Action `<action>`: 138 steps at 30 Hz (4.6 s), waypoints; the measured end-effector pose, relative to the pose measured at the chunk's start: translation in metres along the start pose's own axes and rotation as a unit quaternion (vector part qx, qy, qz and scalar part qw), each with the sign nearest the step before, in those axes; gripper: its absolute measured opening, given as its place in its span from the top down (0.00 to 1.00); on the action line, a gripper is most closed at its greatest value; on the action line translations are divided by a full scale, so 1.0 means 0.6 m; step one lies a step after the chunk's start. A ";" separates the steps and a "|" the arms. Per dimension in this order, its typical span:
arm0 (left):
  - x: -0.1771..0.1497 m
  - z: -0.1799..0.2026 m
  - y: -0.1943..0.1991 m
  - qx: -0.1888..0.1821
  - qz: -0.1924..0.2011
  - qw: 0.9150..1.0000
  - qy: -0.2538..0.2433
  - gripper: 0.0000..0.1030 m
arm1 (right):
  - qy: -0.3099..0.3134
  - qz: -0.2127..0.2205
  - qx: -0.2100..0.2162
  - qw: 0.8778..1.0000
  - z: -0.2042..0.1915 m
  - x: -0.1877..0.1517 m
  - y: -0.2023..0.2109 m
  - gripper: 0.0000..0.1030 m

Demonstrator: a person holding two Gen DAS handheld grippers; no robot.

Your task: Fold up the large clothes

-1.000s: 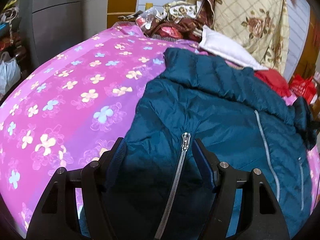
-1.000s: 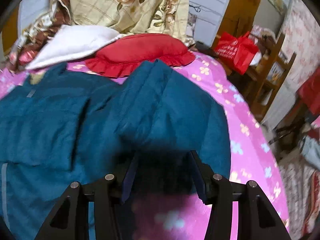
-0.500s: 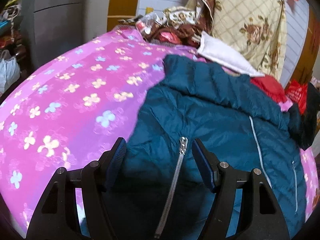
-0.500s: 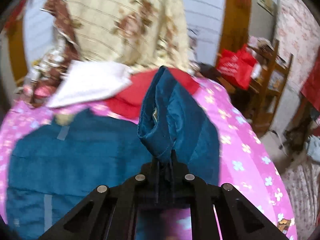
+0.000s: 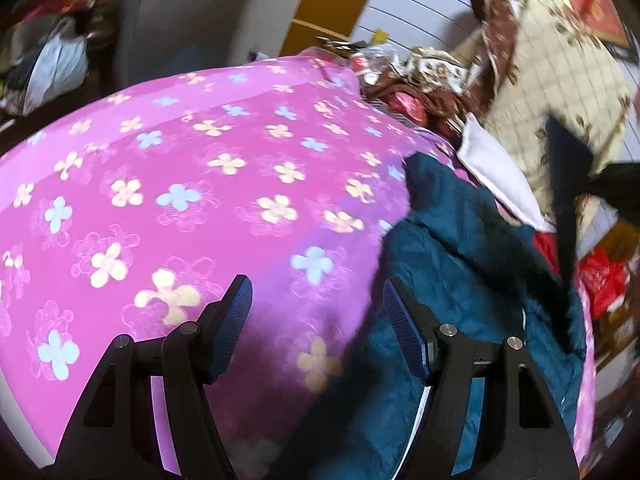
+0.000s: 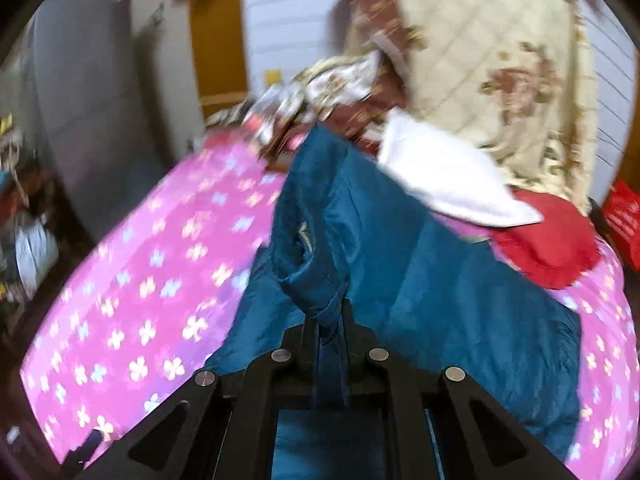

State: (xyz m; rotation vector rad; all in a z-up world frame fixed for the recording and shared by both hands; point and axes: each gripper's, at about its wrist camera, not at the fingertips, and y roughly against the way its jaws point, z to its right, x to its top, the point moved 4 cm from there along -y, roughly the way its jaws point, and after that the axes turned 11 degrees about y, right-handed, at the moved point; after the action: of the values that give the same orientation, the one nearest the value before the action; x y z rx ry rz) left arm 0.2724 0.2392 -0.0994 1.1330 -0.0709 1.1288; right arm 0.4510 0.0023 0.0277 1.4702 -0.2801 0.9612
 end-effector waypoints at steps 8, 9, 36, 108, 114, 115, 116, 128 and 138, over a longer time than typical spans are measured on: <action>0.019 -0.012 -0.001 0.004 0.002 1.000 0.012 0.34 | 0.052 -0.110 -0.029 0.992 -0.092 -0.079 -0.188 0.93; 0.019 -0.011 -0.002 0.004 0.000 1.000 0.010 0.34 | 0.056 -0.119 -0.034 0.991 -0.089 -0.085 -0.199 0.91; 0.003 0.012 -0.027 0.006 -0.037 0.999 -0.011 0.34 | 0.000 -0.095 -0.022 0.995 -0.047 -0.091 -0.188 0.55; -0.211 -0.055 0.092 -0.274 -0.325 0.904 0.040 0.33 | -0.325 -0.046 0.220 0.919 0.281 -0.798 0.285 0.54; -0.222 -0.031 0.078 -0.242 -0.325 0.914 0.020 0.33 | -0.351 -0.029 0.270 0.896 0.254 -0.788 0.264 0.54; -0.224 -0.028 0.077 -0.239 -0.325 0.915 0.017 0.33 | -0.350 -0.026 0.273 0.896 0.248 -0.784 0.260 0.54; -0.226 -0.023 0.075 -0.237 -0.324 0.916 0.014 0.33 | -0.349 -0.025 0.275 0.895 0.243 -0.781 0.258 0.54; -0.245 -0.015 0.080 -0.111 -0.265 0.957 -0.044 0.79 | -0.357 -0.014 0.216 0.909 0.225 -0.780 0.273 0.71; -0.220 0.027 0.158 -0.089 -0.180 0.975 -0.094 0.88 | -0.347 0.017 0.204 0.915 0.235 -0.750 0.324 0.81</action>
State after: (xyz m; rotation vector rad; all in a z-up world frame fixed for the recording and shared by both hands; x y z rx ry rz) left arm 0.1462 0.1357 -0.1011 1.0398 -0.1066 0.6778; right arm 0.0940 -0.3276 -0.1264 2.1784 -0.6488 0.4981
